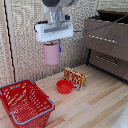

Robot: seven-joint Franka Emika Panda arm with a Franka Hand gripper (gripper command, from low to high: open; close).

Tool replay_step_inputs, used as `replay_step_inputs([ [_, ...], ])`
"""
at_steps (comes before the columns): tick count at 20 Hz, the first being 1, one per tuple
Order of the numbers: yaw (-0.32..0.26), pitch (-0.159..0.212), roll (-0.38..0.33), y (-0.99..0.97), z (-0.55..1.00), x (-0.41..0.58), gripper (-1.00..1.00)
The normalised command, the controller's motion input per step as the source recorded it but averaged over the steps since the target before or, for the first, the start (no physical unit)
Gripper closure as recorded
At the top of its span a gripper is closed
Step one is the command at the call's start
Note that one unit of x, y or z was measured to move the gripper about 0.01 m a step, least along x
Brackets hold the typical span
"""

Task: Move your gripper towards the pink mug and hold it gently. Lift the pink mug from the surface. Position it above the basket, lowering it gently until it is placed inside. Release the grip on the pink mug, completing the task.

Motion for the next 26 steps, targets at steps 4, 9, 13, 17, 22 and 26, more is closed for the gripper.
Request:
replay_step_inputs([
  [4,0.000,-0.005,0.000,0.93,0.25,0.000,1.00],
  [9,0.023,0.010,0.003,0.78,0.00,0.038,1.00],
  [13,0.040,-0.006,0.000,0.45,-0.32,0.045,1.00],
  [17,0.052,-0.015,0.001,0.20,-0.45,0.127,1.00],
  [22,0.034,0.000,0.023,0.19,-0.39,0.187,1.00],
  [26,0.037,0.000,0.030,0.26,-0.36,0.141,1.00],
])
